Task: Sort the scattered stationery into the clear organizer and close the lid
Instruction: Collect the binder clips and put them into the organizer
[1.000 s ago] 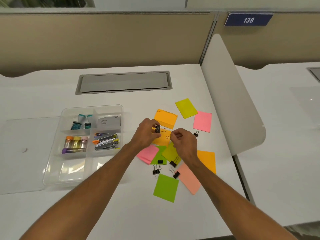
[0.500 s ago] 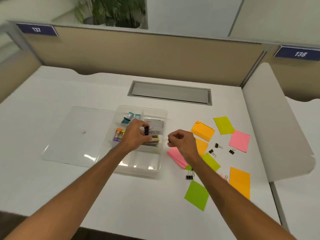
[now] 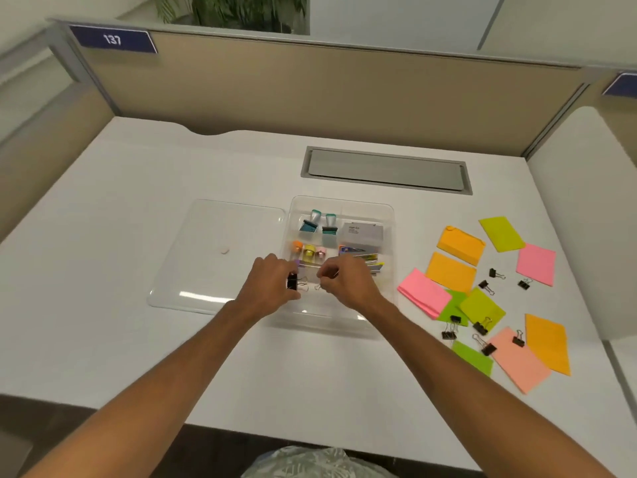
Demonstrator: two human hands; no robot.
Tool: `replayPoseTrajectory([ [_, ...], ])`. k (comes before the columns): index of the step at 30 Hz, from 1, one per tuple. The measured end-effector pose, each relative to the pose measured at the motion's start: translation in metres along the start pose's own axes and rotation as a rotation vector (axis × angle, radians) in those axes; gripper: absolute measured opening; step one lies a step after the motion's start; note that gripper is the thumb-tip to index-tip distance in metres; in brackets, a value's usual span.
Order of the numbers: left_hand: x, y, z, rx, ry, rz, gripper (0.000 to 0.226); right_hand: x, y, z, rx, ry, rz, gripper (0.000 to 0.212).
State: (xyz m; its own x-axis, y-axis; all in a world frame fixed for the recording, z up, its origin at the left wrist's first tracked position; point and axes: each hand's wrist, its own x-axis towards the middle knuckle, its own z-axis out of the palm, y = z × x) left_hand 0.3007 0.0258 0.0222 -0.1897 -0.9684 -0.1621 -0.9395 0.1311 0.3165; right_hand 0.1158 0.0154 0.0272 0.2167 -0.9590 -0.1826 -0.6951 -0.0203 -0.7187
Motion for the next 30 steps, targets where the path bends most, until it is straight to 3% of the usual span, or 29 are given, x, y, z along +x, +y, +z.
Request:
replayPoseTrajectory([
  [5,0.000,-0.010,0.011,0.251,-0.023,0.138,0.043,-0.001,-0.014,0.028,-0.472,-0.077,-0.077,0.017],
  [14,0.004,-0.011,0.017,0.372,-0.039,0.247,0.022,0.002,-0.018,0.046,-0.650,-0.148,-0.098,0.018],
  [20,0.007,-0.013,0.009,0.235,-0.045,0.191,0.032,0.003,-0.011,0.044,-0.563,-0.080,-0.140,0.025],
  [23,0.014,-0.009,0.002,0.172,0.036,0.220,0.038,0.002,-0.005,0.032,-0.379,0.083,-0.140,0.018],
  [27,0.023,0.013,-0.008,0.082,0.169,0.244,0.028,-0.008,0.009,0.005,-0.125,0.248,-0.095,0.019],
  [30,0.027,0.042,-0.006,-0.008,0.186,0.280,0.025,-0.020,0.032,-0.019,-0.092,0.331,-0.062,0.018],
])
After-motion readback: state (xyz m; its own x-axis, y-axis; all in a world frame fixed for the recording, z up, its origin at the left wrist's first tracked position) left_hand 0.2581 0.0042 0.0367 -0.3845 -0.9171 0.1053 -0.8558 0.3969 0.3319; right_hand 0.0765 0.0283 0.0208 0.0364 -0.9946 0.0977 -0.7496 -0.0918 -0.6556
